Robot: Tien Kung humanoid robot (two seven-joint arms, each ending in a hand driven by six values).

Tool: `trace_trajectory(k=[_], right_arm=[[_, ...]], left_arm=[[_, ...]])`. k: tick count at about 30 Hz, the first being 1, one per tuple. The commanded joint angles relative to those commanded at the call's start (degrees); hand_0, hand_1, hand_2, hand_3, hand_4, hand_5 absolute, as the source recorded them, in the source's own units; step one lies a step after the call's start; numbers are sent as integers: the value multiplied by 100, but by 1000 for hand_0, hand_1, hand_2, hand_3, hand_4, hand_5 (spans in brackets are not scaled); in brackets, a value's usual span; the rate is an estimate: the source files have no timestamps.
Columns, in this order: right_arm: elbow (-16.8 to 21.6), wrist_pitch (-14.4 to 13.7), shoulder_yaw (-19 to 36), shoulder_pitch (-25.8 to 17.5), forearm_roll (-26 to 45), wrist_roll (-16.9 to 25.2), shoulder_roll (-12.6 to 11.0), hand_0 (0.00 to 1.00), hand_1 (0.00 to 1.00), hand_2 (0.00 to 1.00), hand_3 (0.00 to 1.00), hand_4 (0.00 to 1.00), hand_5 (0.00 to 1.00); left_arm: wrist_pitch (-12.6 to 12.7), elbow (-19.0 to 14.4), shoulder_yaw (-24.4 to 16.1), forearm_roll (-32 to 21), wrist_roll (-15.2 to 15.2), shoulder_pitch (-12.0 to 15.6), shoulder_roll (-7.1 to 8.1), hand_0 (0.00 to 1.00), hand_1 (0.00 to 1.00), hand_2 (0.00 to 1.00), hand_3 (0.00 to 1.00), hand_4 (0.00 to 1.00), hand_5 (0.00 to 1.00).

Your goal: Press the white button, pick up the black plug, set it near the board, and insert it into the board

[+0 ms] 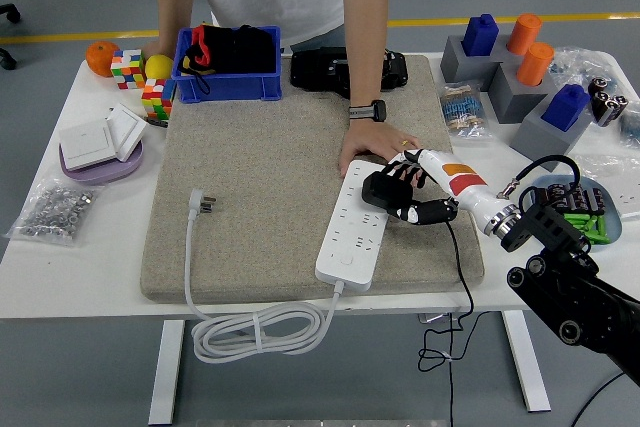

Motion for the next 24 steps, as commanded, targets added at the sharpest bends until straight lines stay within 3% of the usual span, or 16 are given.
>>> trace_trajectory(k=[24], right_arm=[[-94,-62,-40,6,-65,66,-7,399,330,385,542,778,2]], left_arm=[[-1,0,27,-25,-8,-6,-9,743,721,696,764,685,288]])
